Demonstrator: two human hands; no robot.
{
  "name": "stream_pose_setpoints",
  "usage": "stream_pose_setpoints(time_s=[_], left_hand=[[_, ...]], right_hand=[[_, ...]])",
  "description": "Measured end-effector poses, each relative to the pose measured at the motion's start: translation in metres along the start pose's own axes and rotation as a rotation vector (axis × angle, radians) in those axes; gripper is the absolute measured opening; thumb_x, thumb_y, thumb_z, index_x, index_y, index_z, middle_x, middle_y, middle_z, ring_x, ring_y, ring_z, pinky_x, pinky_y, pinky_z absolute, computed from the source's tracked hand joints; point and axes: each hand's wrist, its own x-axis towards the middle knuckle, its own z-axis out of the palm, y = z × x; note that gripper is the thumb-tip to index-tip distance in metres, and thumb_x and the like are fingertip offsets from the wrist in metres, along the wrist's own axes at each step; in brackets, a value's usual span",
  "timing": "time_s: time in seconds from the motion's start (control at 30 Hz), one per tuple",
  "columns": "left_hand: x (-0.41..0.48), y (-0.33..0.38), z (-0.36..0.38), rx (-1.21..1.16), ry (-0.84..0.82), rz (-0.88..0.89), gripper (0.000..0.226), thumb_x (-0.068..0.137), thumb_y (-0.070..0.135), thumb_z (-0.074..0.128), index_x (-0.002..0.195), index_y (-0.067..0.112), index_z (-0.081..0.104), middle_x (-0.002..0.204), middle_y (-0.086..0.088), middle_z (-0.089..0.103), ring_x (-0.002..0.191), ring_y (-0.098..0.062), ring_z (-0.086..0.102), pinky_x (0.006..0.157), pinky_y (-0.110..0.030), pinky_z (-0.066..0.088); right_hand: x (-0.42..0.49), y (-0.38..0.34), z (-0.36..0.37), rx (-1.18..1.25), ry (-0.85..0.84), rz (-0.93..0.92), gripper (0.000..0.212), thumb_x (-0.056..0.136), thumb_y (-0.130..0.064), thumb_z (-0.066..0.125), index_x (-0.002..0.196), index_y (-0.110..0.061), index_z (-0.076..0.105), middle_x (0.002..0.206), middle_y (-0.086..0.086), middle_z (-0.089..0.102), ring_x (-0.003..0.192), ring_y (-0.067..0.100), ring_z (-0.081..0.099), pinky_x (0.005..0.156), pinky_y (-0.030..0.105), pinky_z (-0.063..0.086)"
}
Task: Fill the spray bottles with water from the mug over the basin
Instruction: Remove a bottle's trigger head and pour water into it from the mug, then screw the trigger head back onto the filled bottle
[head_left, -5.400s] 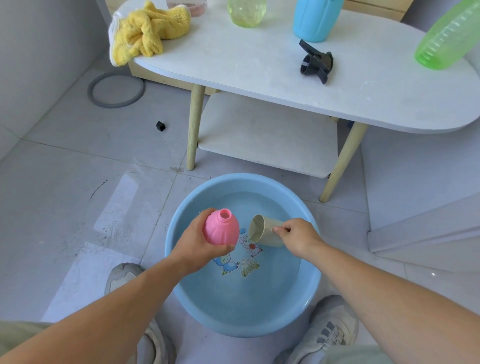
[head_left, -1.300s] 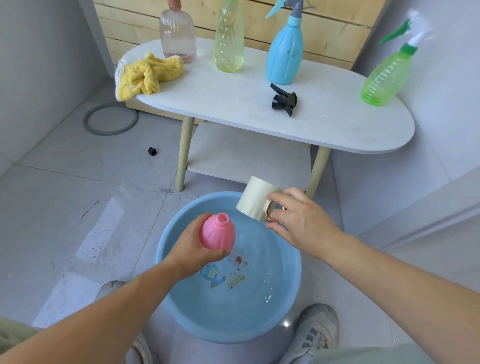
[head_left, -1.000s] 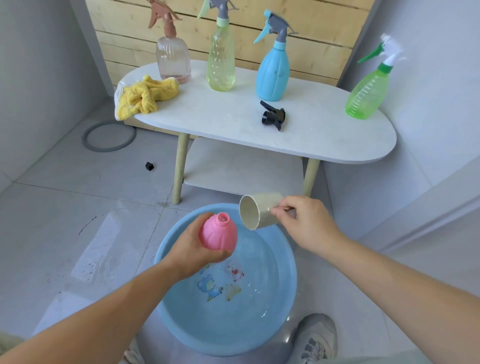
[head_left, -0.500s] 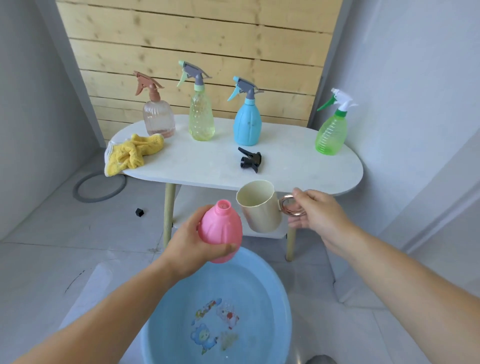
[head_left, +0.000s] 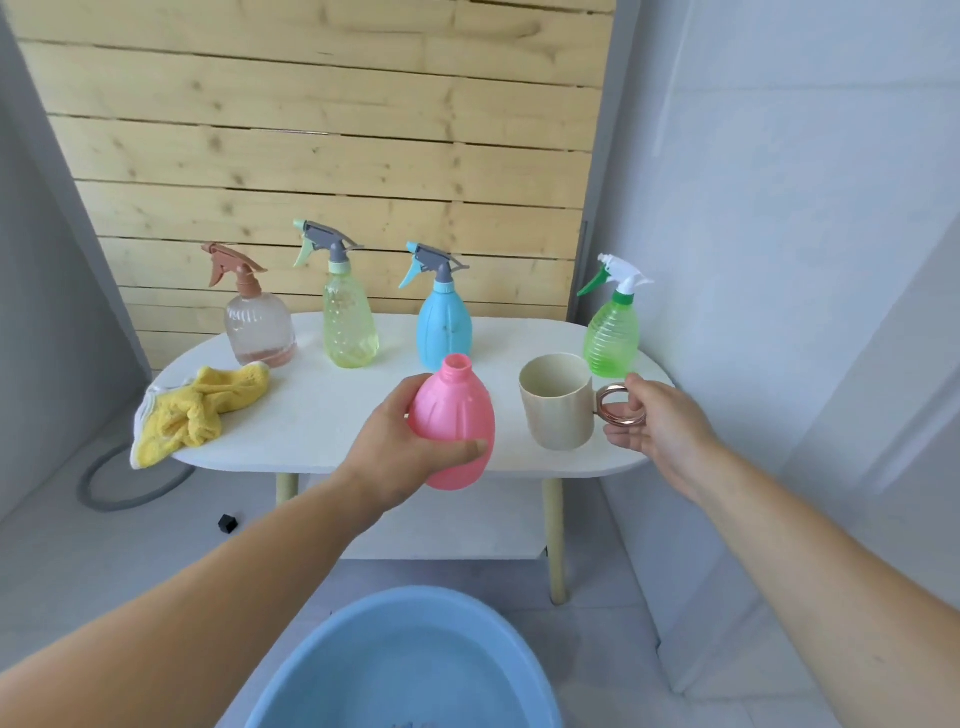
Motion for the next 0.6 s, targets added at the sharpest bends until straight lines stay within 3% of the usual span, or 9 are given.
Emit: stream_pose_setpoints(time_s=[0.1, 0.2, 0.33, 0.6], left_hand=[[0.019, -0.005, 0.006, -0.019, 0.007, -0.015, 0.076, 0.054, 0.035, 0.095, 0.121, 0.04, 0.06, 0.11, 0.009, 0.071, 0.1, -0.013, 0.07, 0.078, -0.034, 0.062], [0.032, -0.011, 0.012, -0.026, 0.016, -0.017, 0.08, 0.05, 0.038, 0.093, 0.123, 0.039, 0.06, 0.11, 0.009, 0.07, 0.1, -0.013, 0.069, 0.077, -0.032, 0.061], [0.041, -0.017, 0.018, -0.038, 0.014, -0.023, 0.079, 0.056, 0.033, 0.095, 0.125, 0.039, 0.058, 0.111, 0.009, 0.069, 0.1, -0.014, 0.068, 0.071, -0.026, 0.058], [0.048, -0.028, 0.019, -0.051, 0.02, -0.04, 0.072, 0.066, 0.021, 0.095, 0.125, 0.038, 0.058, 0.113, 0.006, 0.068, 0.1, -0.016, 0.067, 0.073, -0.029, 0.057]], right_hand=[[0.019, 0.004, -0.01, 0.007, 0.02, 0.039, 0.033, 0.101, -0.029, 0.048, 0.073, -0.013, 0.044, 0.106, 0.027, 0.068, 0.077, 0.033, 0.063, 0.066, 0.033, 0.054], [0.034, 0.008, -0.013, 0.009, 0.027, 0.071, 0.03, 0.1, -0.032, 0.051, 0.077, -0.014, 0.048, 0.099, 0.021, 0.068, 0.075, 0.032, 0.062, 0.064, 0.033, 0.053], [0.05, 0.013, -0.011, -0.012, -0.004, 0.086, 0.023, 0.098, -0.032, 0.056, 0.086, -0.012, 0.056, 0.096, 0.019, 0.066, 0.074, 0.031, 0.062, 0.063, 0.033, 0.054], [0.063, 0.021, -0.007, -0.097, 0.0, 0.105, 0.024, 0.099, -0.034, 0.055, 0.097, -0.011, 0.061, 0.096, 0.011, 0.056, 0.076, 0.033, 0.067, 0.061, 0.036, 0.056]])
